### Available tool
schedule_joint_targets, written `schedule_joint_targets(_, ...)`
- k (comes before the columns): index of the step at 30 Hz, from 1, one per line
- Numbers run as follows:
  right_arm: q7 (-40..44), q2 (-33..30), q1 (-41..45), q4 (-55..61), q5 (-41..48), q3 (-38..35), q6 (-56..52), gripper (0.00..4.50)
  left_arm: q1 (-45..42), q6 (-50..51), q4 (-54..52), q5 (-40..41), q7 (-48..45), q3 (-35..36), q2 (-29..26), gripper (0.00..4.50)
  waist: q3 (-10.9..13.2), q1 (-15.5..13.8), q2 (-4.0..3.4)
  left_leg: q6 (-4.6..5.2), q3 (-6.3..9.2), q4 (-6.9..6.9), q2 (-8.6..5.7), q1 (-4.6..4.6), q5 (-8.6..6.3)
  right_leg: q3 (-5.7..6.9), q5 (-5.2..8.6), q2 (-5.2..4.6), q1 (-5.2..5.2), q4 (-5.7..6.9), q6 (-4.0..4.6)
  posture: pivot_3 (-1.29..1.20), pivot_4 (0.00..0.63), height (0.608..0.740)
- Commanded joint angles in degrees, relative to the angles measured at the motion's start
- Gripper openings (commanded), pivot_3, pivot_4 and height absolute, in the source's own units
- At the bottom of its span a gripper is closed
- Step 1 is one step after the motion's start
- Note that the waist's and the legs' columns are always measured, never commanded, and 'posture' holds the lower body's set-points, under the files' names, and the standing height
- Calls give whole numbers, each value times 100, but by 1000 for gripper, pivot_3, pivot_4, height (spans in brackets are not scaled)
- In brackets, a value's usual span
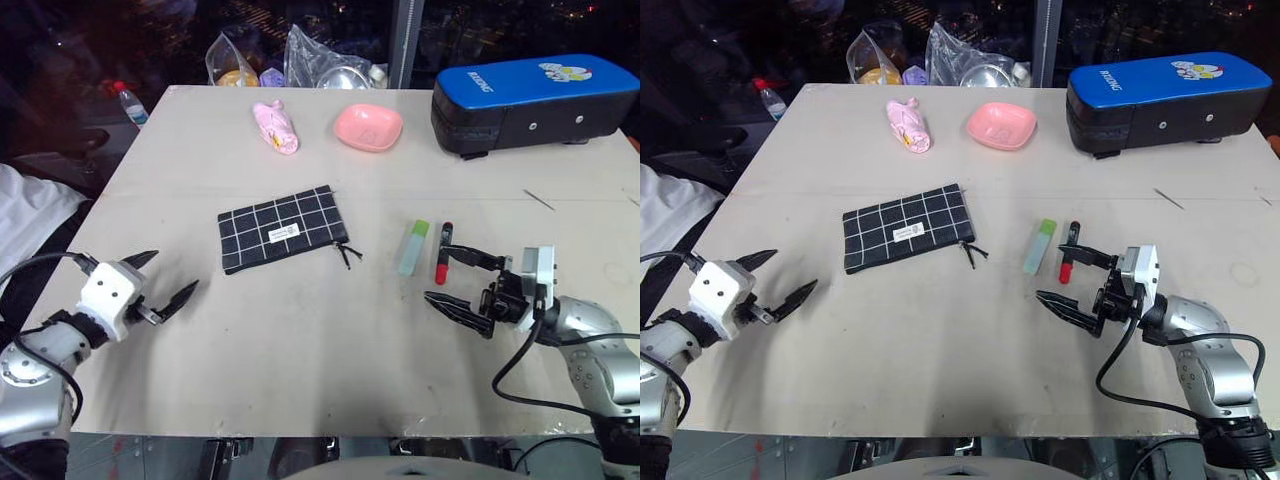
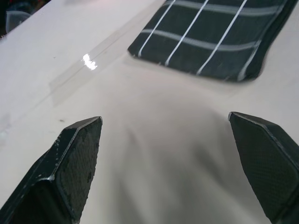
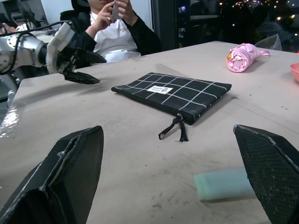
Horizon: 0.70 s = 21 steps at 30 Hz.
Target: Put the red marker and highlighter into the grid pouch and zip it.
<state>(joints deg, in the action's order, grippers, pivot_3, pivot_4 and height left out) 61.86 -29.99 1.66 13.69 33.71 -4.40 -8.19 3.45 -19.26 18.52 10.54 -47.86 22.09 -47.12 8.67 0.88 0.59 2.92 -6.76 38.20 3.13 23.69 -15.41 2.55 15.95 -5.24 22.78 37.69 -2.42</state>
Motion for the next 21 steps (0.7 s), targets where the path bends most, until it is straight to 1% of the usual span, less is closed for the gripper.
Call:
schedule_joint_targets(1,14,-12,95,52,39,-68,80,4500,-508,-1194,990,-680,130,-278,-386,4410,0,-2,1,14,1,0,0,2,9,4,0,0,0,1,0,0,150,740)
schedule_joint_targets(4,11,-9,89,17,-3,-72,122,4500,-998,-2119,1799,-1268,325,-700,-625,4410,0,-3,1,25,5,0,0,6,15,11,-1,3,-1,0,-1,0,150,740)
schedule_joint_targets(6,-8,0,60,6,-36,-81,159,4500,-1374,-2689,2169,-1712,515,-1050,-708,4410,1,-7,1,26,5,0,0,5,15,12,-2,2,-1,1,-3,0,150,740)
schedule_joint_targets(9,-37,12,44,-7,-65,-97,190,4500,-1768,-3274,2515,-2129,694,-1410,-750,4410,-1,-26,-1,27,3,0,-1,5,15,10,-10,2,-2,3,-18,0,150,740)
schedule_joint_targets(13,-67,6,8,-6,-100,-121,233,4500,-2271,-3899,2914,-2348,690,-1902,-682,4410,-1,-41,-1,35,-1,15,-3,6,13,29,-12,6,-8,17,-22,0,150,740)
schedule_joint_targets(15,-97,-9,-46,23,-105,-162,245,4500,-2527,-4156,3030,-2402,575,-2210,-552,4410,-1,-55,-1,42,-3,22,-5,6,10,43,-13,12,-10,21,-24,0,150,740)
schedule_joint_targets(19,-150,-31,-163,68,-129,-210,292,4500,-2924,-4429,3270,-2409,553,-2603,-283,4410,-2,-108,-1,38,-12,31,-9,7,15,44,-13,50,-11,27,-30,0,150,740)
schedule_joint_targets(21,-172,-32,-172,74,-136,-204,304,4500,-3080,-4547,3409,-2544,679,-2733,-237,4410,-3,-125,-1,36,-15,34,-8,7,16,41,-13,58,-11,28,-32,0,150,740)
